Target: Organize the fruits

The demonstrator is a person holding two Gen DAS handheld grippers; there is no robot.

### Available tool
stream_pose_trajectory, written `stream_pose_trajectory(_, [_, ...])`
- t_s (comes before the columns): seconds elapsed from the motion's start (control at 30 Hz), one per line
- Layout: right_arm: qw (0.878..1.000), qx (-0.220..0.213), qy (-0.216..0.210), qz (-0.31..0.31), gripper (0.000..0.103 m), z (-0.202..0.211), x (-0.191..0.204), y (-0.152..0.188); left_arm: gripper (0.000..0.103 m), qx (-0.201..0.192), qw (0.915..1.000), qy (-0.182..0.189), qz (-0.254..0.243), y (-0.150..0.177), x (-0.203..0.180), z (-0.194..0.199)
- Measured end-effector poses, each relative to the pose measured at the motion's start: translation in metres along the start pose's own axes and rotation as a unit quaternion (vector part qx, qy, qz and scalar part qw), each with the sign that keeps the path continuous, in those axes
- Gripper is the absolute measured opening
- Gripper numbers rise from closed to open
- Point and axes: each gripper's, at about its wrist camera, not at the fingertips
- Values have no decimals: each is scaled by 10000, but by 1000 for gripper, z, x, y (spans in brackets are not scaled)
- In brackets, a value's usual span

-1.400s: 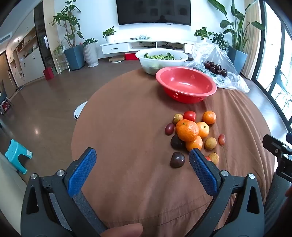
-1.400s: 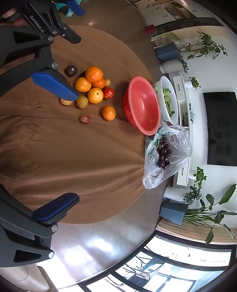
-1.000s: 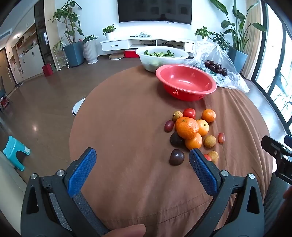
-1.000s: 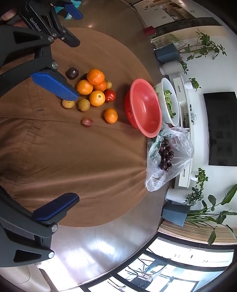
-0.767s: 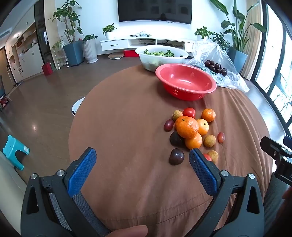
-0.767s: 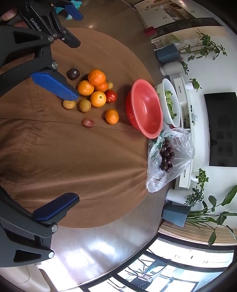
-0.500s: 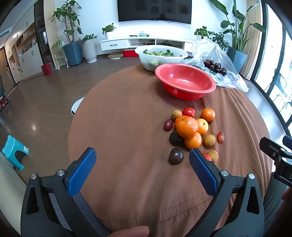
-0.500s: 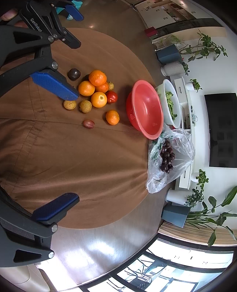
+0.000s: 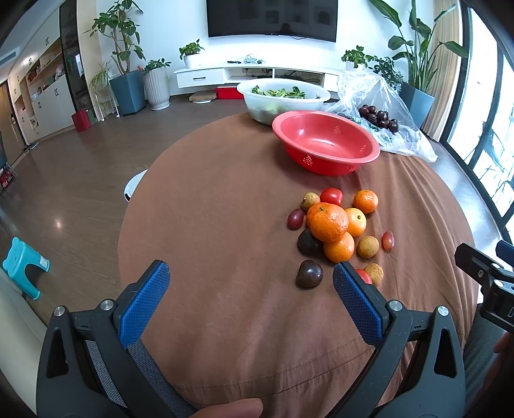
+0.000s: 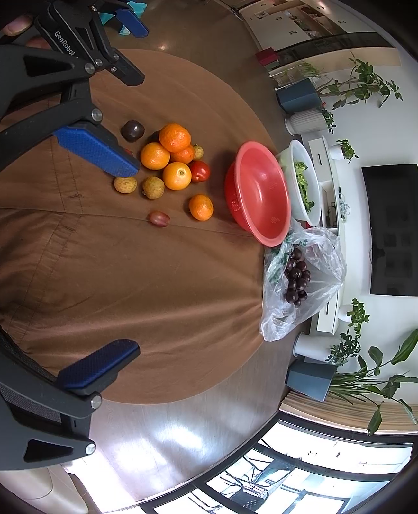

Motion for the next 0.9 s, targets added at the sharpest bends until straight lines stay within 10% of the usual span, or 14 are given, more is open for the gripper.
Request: stream_pose_trajectory(0.9, [10000,29,-17,0,103,-2,1,2,103,26,10000,17,3,4,-3,-2])
Point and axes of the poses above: each gripper's, at about its wrist camera, not at the fingertips, and z roughly against the way its jaws point, x to its left, y to its underside, and after that the axes turned 8 degrees about x, right-handed
